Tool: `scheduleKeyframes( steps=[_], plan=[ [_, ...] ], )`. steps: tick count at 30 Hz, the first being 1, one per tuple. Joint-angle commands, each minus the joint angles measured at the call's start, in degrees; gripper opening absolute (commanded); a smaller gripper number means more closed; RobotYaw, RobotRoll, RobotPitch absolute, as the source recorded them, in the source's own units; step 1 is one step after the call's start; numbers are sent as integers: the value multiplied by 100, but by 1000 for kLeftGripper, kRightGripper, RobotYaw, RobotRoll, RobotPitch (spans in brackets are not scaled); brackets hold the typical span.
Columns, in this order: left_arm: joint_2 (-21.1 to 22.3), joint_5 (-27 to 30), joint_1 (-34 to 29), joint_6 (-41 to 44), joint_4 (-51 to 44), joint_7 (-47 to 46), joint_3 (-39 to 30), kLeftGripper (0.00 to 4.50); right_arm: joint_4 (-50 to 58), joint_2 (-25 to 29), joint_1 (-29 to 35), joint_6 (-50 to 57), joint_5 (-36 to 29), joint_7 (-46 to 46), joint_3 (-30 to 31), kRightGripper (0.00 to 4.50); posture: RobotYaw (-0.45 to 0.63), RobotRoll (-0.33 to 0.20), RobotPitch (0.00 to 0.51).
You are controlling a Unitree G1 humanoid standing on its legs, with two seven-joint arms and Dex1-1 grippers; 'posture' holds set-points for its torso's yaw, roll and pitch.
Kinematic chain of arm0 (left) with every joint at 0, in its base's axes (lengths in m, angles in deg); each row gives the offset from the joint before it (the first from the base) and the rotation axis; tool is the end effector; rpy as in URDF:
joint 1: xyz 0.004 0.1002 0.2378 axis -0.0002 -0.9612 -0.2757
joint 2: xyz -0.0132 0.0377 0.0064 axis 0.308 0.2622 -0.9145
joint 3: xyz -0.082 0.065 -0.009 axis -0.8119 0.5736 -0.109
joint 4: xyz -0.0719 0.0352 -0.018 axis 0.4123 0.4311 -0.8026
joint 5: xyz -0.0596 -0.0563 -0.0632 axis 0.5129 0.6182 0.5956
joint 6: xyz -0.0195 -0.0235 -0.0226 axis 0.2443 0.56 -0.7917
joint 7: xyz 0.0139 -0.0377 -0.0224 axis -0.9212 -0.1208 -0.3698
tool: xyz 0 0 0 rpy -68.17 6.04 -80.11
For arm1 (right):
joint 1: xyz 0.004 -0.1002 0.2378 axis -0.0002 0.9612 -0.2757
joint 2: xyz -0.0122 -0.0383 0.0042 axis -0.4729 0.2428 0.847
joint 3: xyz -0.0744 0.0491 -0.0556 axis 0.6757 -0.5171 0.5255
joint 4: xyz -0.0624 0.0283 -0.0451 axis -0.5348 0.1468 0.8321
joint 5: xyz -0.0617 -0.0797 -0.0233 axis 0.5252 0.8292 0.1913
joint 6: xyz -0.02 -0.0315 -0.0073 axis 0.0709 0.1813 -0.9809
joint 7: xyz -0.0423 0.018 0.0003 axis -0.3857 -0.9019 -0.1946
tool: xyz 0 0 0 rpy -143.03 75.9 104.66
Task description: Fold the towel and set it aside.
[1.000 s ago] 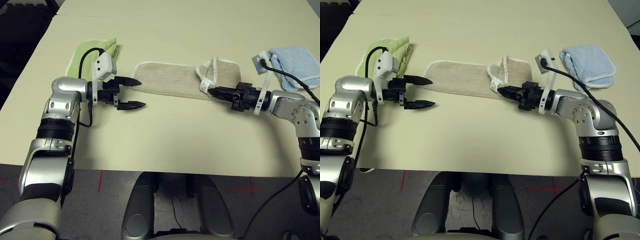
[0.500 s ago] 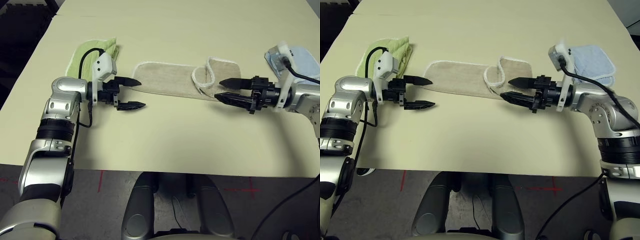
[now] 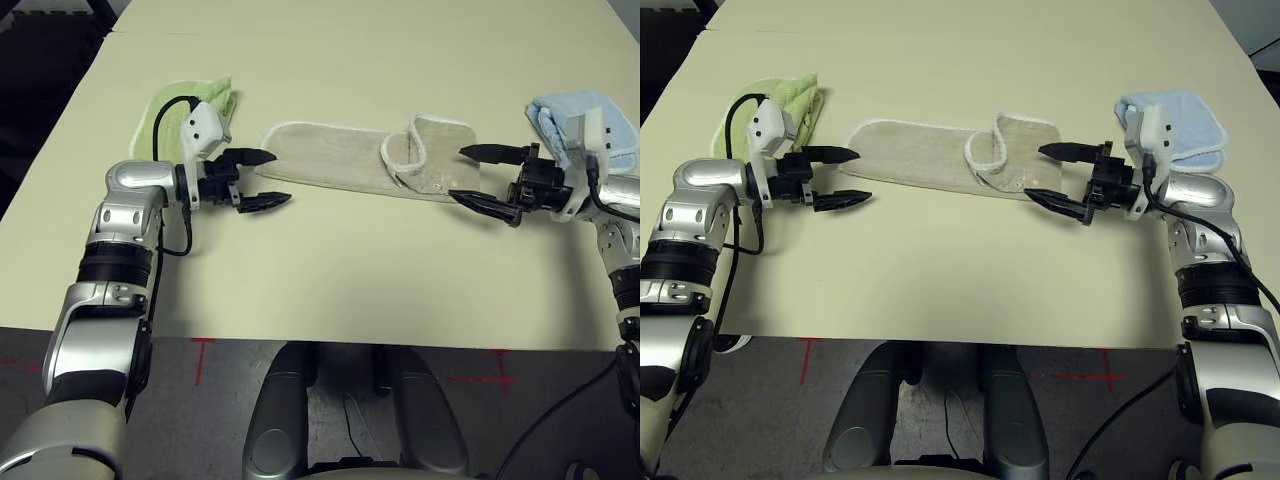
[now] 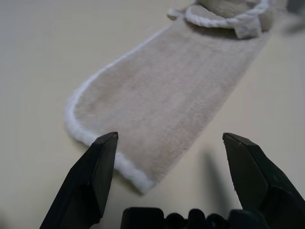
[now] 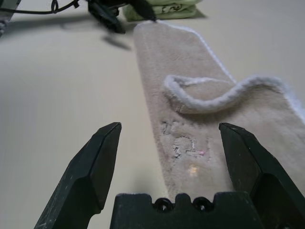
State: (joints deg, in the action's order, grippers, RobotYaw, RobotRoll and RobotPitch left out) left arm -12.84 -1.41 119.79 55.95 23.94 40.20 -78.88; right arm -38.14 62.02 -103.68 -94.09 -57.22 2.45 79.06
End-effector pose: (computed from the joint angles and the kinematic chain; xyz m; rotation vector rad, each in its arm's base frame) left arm 0.3308 0.2581 0.2099 0.4041 -0.0337 -0.9490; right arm 0.3128 -0.2979 0.1820 -0.3893 -0.1909 1.1907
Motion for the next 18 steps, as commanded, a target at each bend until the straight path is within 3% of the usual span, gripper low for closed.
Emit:
scheduleKeyframes(
  steps=[1, 6, 18],
  plan=[
    [-96, 167, -207, 404, -410, -336, -113, 4500, -314, -16, -18, -241, 165, 192, 10, 4461, 51, 0, 355],
    [11, 465, -217, 1260, -914, -385, -131, 4500, -407, -117, -76, -254, 241, 172, -15, 4461, 62, 0, 358],
    [983, 1680, 319, 5092, -1371, 143, -90, 4500, -401, -259, -106, -192, 307, 159, -11, 4461, 78, 0, 362]
  ],
)
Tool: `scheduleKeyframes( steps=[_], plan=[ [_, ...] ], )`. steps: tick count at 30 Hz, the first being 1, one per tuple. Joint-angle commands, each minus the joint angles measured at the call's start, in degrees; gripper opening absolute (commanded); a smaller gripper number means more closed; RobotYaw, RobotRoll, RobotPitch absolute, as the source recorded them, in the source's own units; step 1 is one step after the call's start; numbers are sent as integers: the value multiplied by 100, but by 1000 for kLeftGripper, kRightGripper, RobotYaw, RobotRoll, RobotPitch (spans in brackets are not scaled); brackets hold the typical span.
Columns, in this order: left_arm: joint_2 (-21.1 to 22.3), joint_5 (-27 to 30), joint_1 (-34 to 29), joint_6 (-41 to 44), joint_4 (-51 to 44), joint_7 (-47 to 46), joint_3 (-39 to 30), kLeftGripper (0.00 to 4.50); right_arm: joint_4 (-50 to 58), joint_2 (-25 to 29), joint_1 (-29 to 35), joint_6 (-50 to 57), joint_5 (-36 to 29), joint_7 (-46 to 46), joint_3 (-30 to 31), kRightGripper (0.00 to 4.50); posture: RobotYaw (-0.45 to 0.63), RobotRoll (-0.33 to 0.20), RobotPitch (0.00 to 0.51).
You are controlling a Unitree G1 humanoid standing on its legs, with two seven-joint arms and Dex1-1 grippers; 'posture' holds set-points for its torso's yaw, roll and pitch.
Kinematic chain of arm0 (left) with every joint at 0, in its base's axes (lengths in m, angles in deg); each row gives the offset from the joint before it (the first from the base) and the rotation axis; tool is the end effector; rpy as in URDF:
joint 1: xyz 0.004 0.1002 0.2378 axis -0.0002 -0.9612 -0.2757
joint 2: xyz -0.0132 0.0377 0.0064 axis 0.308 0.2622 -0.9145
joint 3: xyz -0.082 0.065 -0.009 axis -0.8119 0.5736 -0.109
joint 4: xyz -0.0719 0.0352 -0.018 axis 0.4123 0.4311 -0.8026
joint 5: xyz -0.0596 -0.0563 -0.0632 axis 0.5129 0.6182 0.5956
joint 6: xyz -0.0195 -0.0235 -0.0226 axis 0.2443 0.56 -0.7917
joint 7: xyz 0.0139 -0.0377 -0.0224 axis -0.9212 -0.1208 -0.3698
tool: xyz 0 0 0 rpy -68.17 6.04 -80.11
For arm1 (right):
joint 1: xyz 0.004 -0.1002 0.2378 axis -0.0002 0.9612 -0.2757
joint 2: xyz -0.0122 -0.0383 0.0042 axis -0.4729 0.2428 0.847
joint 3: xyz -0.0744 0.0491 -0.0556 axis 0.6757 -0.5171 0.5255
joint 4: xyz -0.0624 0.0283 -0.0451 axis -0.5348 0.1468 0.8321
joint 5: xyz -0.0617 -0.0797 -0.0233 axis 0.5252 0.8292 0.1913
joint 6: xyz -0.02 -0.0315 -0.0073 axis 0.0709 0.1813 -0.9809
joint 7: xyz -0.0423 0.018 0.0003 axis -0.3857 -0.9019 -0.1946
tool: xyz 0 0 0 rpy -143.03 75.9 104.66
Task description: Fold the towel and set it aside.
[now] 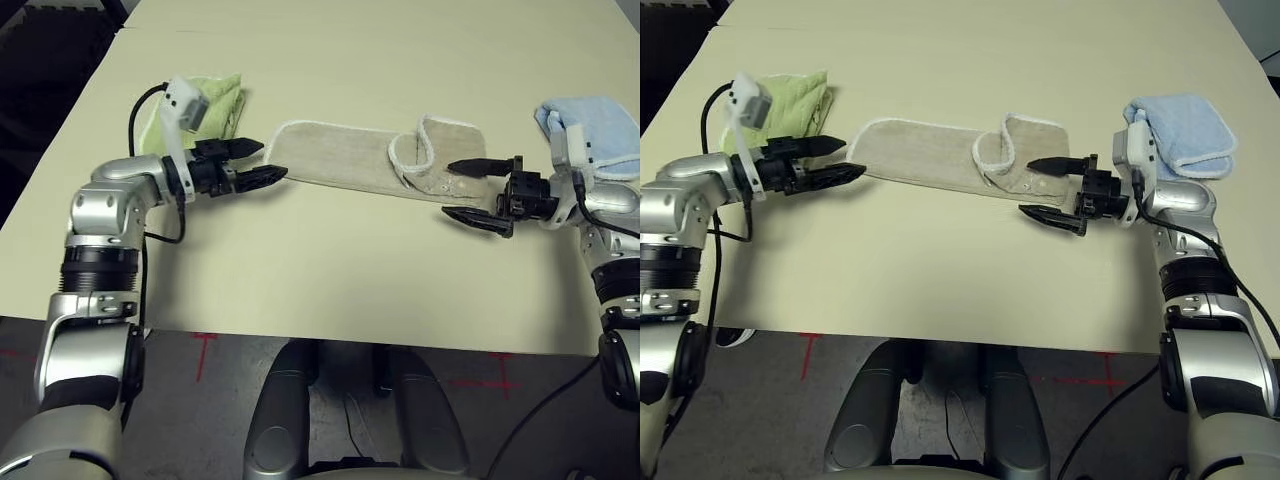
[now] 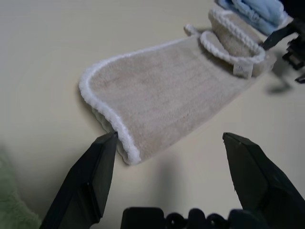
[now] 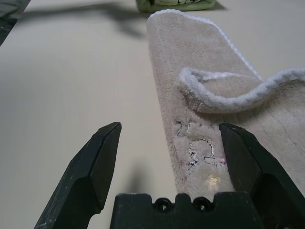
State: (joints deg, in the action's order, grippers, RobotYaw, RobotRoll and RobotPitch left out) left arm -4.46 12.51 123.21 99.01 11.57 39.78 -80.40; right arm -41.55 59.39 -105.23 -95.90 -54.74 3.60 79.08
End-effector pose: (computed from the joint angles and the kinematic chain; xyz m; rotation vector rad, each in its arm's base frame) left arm 0.3113 0.2716 0.2497 0.0117 0.2624 -0.9459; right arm 0.3196 -0.2890 0.1739 -0.3823 -0.1779 1.2197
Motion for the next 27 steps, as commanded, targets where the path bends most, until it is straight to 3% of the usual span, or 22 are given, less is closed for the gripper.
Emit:
scheduleKeyframes(
  steps=[1, 9, 15, 22, 27],
  plan=[
    [159, 353, -58, 976, -156, 151, 66, 4500, -56, -1, 46, -5, 60, 40, -14, 4461, 79, 0, 361],
    [-364, 793, -115, 2199, -141, -742, -418, 4500, -2, 29, 50, 32, 50, 6, -47, 4461, 70, 0, 357],
    [-714, 955, 46, 2623, 149, -1235, -697, 4500, -64, 105, 11, -18, 61, -26, -97, 4461, 64, 0, 351],
    [-926, 864, 235, 2617, 649, -1737, -794, 4500, 104, 102, 52, 42, 30, -43, -138, 4461, 46, 0, 345],
    [-1098, 767, 506, 2163, 1206, -2195, -1099, 4500, 161, 133, 83, 58, 25, -52, -153, 4461, 39, 0, 339]
  ],
)
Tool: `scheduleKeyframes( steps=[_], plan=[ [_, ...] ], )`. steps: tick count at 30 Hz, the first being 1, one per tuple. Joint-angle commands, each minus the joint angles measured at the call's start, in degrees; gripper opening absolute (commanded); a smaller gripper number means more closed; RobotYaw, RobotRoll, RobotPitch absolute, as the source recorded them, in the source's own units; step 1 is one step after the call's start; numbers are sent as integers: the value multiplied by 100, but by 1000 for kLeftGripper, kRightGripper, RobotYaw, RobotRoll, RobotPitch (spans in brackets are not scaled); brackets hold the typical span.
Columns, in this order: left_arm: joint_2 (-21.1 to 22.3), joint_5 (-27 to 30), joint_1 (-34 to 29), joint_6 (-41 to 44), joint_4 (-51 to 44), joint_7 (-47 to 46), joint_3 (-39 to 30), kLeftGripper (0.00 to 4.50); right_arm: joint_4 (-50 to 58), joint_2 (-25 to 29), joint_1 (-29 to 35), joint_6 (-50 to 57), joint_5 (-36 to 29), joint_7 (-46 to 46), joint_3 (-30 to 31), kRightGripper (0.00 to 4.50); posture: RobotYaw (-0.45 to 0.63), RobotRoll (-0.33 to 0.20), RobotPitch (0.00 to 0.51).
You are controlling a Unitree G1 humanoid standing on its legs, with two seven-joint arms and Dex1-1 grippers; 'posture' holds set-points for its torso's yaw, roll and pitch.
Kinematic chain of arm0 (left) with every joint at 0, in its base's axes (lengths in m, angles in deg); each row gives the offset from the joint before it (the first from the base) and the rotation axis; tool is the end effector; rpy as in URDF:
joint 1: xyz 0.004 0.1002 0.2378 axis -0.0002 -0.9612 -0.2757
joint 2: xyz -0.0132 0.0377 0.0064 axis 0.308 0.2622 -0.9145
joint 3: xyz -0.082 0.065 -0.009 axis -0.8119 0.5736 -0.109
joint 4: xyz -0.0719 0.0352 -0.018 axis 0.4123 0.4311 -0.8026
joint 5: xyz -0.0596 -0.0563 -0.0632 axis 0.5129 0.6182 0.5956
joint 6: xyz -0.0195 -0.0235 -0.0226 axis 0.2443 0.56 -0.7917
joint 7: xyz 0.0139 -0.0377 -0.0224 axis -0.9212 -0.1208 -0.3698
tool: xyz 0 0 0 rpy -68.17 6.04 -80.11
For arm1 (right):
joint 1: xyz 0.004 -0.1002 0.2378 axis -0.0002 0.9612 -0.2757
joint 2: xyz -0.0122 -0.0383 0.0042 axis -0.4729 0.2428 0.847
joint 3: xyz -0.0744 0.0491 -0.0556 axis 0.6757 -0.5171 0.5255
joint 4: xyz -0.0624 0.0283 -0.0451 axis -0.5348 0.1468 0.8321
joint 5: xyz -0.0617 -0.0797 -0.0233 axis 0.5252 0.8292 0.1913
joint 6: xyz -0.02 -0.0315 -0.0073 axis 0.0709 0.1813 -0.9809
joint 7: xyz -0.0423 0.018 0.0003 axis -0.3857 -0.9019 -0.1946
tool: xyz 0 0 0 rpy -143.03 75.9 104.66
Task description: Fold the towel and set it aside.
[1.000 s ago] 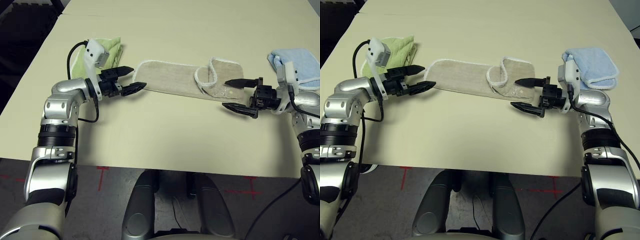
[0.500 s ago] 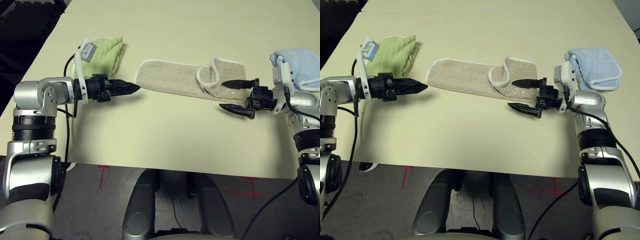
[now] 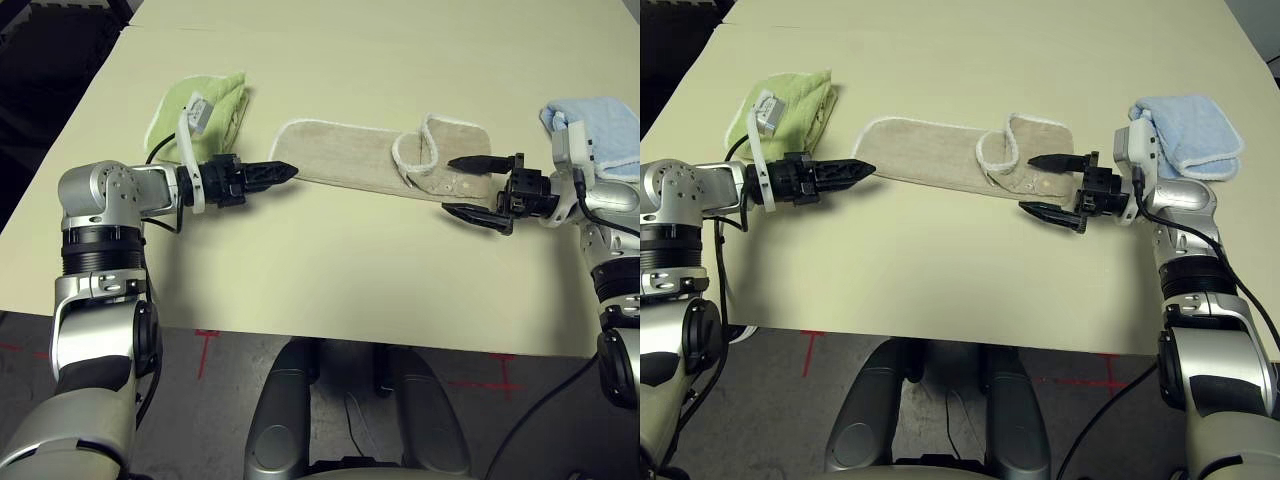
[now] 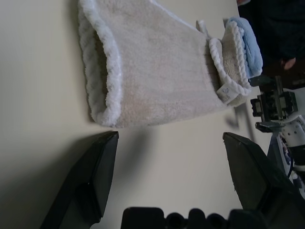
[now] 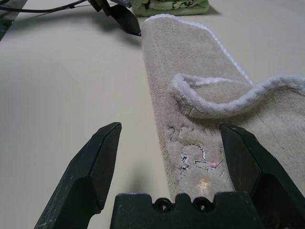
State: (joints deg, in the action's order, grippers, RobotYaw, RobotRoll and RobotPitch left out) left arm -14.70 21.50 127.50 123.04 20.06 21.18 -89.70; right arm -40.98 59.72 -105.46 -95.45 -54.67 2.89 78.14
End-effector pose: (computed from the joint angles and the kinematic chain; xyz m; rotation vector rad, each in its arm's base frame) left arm 0.3227 0.2472 0.2200 -0.4951 0.5087 -0.8187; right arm 0.3188 -0.2914 0.1784 -0.3857 -0.1930 1.1961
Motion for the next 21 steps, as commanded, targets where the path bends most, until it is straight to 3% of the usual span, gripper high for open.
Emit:
scheduleKeyframes(
  steps=[1, 11, 16, 21],
  plan=[
    [-100, -141, 135, -333, 459, -410, -220, 4500, 114, 103, 109, 17, 17, 14, -60, 4461, 39, 0, 339],
    [-176, -79, 434, -639, 911, -747, -360, 4500, 130, 114, 101, 9, 38, -21, -47, 4461, 38, 0, 336],
    [-133, 55, 414, -301, 757, -609, -284, 4500, 78, 116, 72, -22, 58, -39, -46, 4461, 41, 0, 336],
    [174, 131, 264, 385, 380, -389, 12, 4500, 48, 104, 40, -41, 64, -42, -42, 4461, 46, 0, 337]
  ],
)
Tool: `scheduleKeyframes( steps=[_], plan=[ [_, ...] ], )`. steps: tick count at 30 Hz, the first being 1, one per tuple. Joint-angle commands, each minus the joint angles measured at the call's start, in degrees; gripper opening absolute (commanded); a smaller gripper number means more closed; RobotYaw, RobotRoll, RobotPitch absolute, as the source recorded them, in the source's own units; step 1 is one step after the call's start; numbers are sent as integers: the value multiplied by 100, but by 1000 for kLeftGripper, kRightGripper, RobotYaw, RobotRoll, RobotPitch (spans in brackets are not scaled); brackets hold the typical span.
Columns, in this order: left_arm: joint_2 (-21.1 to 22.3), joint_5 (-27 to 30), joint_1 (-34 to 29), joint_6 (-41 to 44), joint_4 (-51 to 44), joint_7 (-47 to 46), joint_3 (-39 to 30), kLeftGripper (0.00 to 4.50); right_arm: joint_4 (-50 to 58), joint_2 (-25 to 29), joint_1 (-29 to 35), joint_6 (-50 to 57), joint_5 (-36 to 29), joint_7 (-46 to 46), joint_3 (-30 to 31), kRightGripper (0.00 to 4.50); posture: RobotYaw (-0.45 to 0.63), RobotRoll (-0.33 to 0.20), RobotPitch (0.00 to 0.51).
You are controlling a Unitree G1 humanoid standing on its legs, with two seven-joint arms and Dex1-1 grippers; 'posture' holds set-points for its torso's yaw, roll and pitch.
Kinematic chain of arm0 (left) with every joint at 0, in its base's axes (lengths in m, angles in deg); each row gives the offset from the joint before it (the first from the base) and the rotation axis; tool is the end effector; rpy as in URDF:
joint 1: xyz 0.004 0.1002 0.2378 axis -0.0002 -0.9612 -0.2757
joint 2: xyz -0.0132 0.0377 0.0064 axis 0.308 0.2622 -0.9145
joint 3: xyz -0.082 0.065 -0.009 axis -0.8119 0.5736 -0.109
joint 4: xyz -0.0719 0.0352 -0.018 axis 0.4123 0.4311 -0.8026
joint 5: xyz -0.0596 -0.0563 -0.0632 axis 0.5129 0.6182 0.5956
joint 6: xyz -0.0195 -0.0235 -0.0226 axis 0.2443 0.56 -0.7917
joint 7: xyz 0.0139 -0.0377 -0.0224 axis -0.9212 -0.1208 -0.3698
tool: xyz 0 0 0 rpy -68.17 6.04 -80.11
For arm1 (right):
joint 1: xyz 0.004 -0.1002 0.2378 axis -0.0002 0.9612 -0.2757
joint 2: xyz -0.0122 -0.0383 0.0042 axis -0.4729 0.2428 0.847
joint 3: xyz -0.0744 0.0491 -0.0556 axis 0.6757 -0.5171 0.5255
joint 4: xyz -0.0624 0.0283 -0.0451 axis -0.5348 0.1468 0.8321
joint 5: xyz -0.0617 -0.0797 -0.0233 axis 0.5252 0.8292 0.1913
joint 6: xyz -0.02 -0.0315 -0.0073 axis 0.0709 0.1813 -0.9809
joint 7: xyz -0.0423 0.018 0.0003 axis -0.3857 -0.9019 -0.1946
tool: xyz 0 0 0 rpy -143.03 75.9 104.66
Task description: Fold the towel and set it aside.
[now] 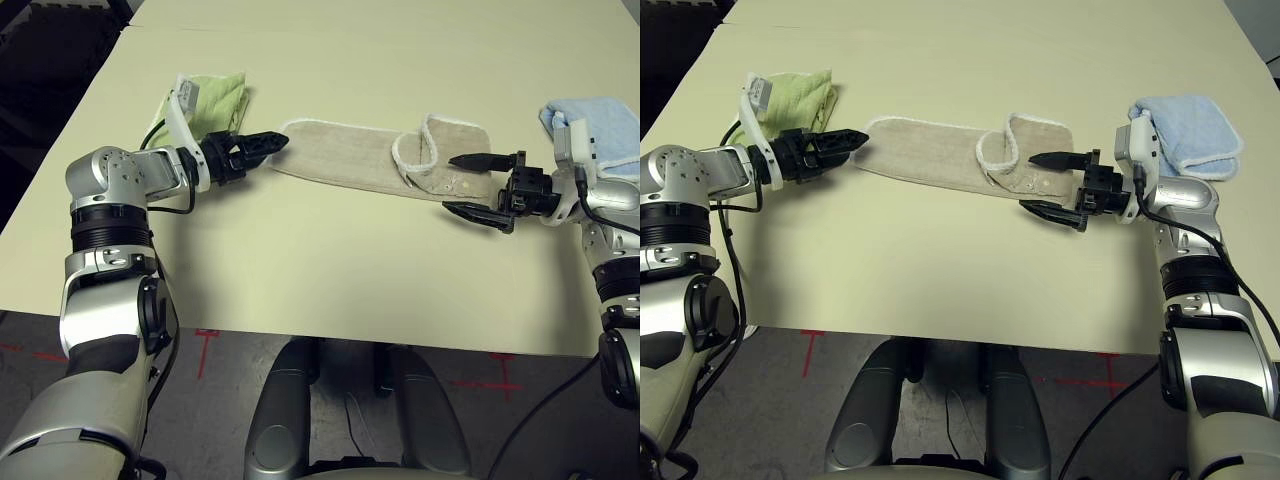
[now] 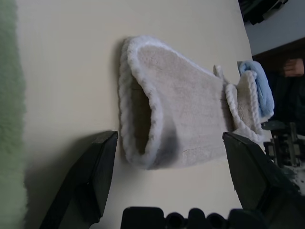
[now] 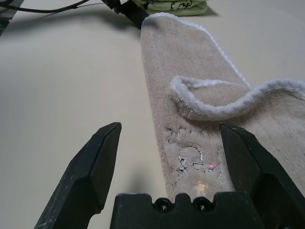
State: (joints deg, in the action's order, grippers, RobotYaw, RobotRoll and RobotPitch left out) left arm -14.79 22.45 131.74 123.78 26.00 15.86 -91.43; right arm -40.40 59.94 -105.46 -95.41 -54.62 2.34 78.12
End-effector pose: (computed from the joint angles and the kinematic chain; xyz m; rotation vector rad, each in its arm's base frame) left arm 0.3290 0.2477 0.2283 -0.5472 0.5201 -0.7481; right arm 0.3185 -0.2916 0.1807 -0.3949 -0.1988 1.1874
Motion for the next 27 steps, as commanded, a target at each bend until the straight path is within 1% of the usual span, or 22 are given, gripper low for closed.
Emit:
scheduleKeyframes(
  steps=[1, 5, 9, 12, 16, 19, 22, 27],
  plan=[
    [284, 9, -161, 323, -207, 192, 224, 4500, -17, 80, 40, -53, 61, 12, -40, 4461, 46, 0, 337],
    [527, -38, -106, 303, -79, 321, 296, 4500, -36, 65, 39, -64, 63, 4, -38, 4461, 50, 0, 336],
    [577, 8, -125, 409, -131, 385, 338, 4500, -41, 44, 31, -71, 67, -8, -31, 4461, 50, 0, 336],
    [439, 50, -124, 461, -127, 310, 241, 4500, -52, 44, 12, -73, 71, -10, -31, 4461, 49, 0, 338],
    [97, 155, -88, 619, -153, 121, -14, 4500, -48, 56, 8, -72, 82, -11, -39, 4461, 46, 0, 339],
    [-61, 159, -52, 620, -116, 0, -135, 4500, -37, 68, 11, -65, 83, -13, -44, 4461, 46, 0, 339],
    [-180, 121, -11, 510, -36, -132, -204, 4500, -18, 82, 14, -49, 80, -16, -48, 4461, 38, 0, 340],
    [-283, -40, 99, 34, 330, -481, -372, 4500, 23, 98, 62, -43, 69, -22, -56, 4461, 33, 0, 341]
  ],
)
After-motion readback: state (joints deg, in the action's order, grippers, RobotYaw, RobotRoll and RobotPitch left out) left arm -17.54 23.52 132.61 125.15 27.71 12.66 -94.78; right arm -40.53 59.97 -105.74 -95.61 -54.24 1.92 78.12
